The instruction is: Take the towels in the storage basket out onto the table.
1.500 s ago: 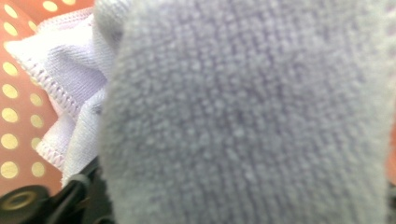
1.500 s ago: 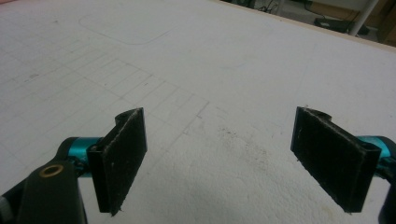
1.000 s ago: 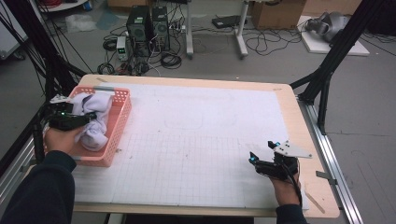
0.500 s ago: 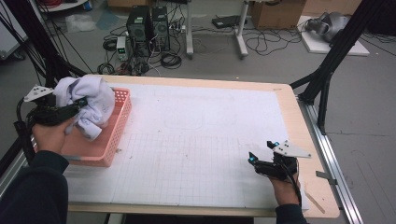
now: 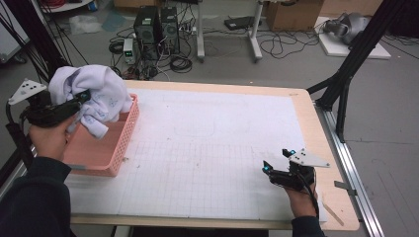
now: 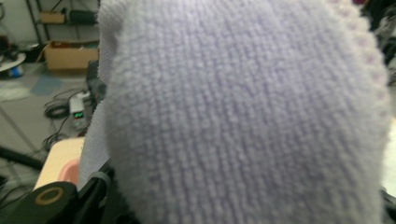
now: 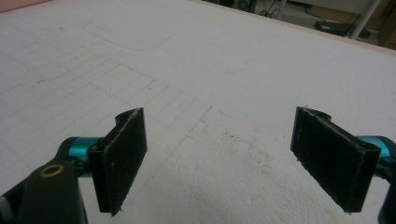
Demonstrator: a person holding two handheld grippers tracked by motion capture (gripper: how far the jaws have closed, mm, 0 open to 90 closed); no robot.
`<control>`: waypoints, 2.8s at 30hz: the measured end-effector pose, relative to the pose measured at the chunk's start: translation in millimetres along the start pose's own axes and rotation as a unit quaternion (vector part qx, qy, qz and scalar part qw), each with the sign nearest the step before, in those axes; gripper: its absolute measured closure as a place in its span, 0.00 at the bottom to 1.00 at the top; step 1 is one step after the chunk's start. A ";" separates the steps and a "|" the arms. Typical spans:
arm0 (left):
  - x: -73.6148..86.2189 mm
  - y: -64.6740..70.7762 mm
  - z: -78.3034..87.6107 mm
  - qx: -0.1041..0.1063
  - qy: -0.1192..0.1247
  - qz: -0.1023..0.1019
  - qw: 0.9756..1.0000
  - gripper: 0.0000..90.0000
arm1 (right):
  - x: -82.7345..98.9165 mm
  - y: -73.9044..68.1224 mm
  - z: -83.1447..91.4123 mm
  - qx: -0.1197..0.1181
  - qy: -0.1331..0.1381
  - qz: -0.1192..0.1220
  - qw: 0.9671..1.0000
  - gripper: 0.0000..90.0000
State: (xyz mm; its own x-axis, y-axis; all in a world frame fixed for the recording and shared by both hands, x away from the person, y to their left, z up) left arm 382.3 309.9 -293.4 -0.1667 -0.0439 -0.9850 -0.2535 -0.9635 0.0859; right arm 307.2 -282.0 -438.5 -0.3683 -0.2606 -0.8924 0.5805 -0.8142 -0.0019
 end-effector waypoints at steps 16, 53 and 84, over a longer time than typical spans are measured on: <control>-29.4 77.2 -0.8 0.115 0.051 -0.020 0.992 0.66 | -0.8 -1.5 0.1 -0.003 0.001 0.002 1.000 0.19; 106.2 265.2 -79.1 0.319 -0.073 -0.062 0.943 0.64 | 2.7 1.8 -1.0 -0.003 -0.008 -0.002 1.000 0.19; 132.5 227.2 -74.8 0.216 -0.125 -0.055 0.967 0.21 | 3.8 0.5 -6.4 -0.008 -0.017 0.001 1.000 0.19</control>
State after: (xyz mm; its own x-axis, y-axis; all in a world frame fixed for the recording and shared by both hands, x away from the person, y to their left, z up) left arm 373.9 65.5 -415.7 -0.3268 0.1692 -0.9298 -0.6477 -0.7565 0.0901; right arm 310.7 -280.1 -444.8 -0.3909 -0.2802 -0.8767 0.5935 -0.8048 -0.0074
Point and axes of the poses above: each handheld gripper's, and its own axes: z roughly backward along the jaws, x roughly out of its underside, y roughly to its right, the point moved 5 cm from there along -z, roughly forward along the jaws, and after that the axes turned 6 degrees about -x, right-handed, at the moved point
